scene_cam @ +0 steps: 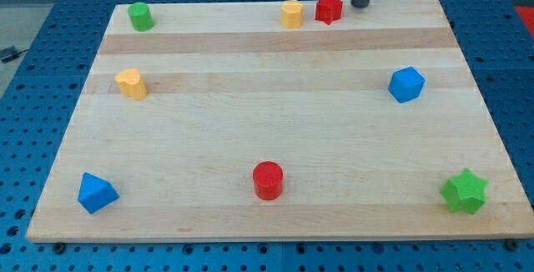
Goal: Slide the red star into the yellow hexagon
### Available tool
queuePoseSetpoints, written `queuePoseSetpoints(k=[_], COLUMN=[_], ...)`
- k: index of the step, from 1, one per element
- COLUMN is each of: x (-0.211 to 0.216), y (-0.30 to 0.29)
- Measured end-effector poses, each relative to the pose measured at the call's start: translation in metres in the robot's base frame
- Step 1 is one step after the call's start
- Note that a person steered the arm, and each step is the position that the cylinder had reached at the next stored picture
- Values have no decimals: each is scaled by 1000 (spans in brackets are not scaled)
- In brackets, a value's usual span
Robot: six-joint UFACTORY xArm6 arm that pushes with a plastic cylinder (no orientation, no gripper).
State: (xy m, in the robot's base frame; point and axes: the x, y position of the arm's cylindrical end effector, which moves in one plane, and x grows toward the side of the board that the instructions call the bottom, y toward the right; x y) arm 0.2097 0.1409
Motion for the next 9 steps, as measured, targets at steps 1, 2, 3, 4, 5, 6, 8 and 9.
queuePoseSetpoints(k=[1, 2, 3, 4, 5, 6, 8, 9], x=[13, 13, 13, 13, 13, 13, 13, 13], y=[-13, -23, -34, -33, -30, -30, -33, -41])
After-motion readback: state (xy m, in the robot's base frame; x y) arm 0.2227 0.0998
